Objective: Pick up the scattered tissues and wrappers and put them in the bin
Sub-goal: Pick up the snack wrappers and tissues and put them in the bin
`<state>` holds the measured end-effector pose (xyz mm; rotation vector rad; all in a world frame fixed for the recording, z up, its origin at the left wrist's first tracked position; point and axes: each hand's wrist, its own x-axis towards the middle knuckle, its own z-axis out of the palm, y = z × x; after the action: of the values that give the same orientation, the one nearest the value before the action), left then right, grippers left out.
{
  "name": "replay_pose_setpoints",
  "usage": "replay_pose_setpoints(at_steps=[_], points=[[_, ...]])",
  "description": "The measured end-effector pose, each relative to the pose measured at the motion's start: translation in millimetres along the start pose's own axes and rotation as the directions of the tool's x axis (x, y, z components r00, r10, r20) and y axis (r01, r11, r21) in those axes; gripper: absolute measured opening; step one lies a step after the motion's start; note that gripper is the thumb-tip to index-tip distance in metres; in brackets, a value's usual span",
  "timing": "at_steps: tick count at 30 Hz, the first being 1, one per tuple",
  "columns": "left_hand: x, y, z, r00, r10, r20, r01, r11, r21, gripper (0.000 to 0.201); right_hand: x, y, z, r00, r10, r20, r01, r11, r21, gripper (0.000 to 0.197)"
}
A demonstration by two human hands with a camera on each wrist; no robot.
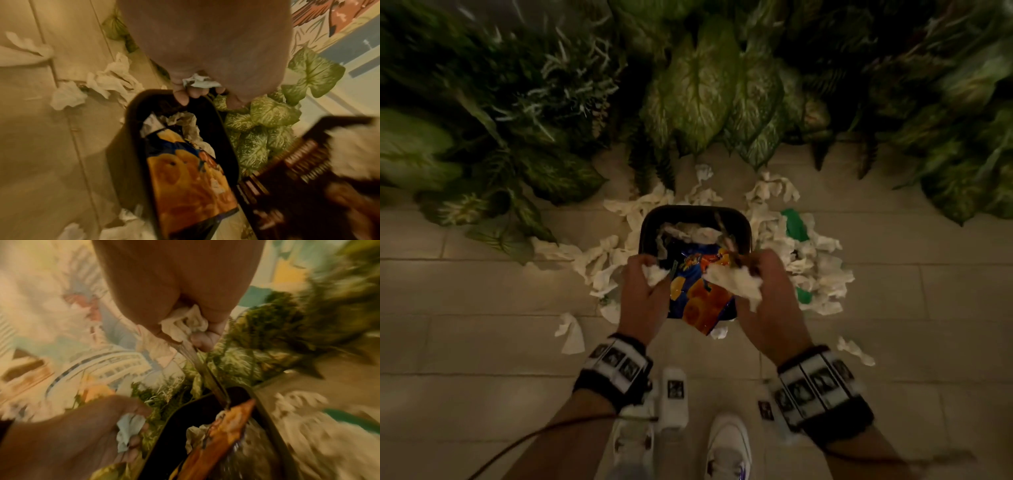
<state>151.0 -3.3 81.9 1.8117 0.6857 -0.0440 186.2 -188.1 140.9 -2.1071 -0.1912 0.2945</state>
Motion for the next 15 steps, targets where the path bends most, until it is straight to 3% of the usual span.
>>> replay_pose_setpoints(at_steps=[3, 7, 11, 15], points=[[32.8, 2.5, 19.2, 0.997, -0.080, -0.021, 0.082, 0.991, 0.105, 0.032, 44.6, -3.1, 24.1, 0.984, -0.072, 0.164, 0.118, 0.950, -0.290, 0.038], [64.5, -12.0, 29.6, 0.980, -0.195, 0.033, 0.182, 0.955, 0.235, 0.056, 83.1, 7.6, 65.7, 0.952, 0.092, 0.293, 0.118, 0.773, -0.624, 0.057], [86.7, -55.5, 30.5, 0.947, -0.229, 0.223, 0.152, 0.937, 0.315, 0.097, 97.8, 35.4, 98.9, 0.884, 0.263, 0.386, 0.135, 0.648, -0.750, 0.071], [73.1, -27.8, 13.8, 0.916, -0.258, 0.306, 0.219, 0.963, 0.157, 0.098, 101.8, 54.6, 116.5, 0.835, 0.430, 0.344, -0.030, 0.660, -0.751, 0.081]])
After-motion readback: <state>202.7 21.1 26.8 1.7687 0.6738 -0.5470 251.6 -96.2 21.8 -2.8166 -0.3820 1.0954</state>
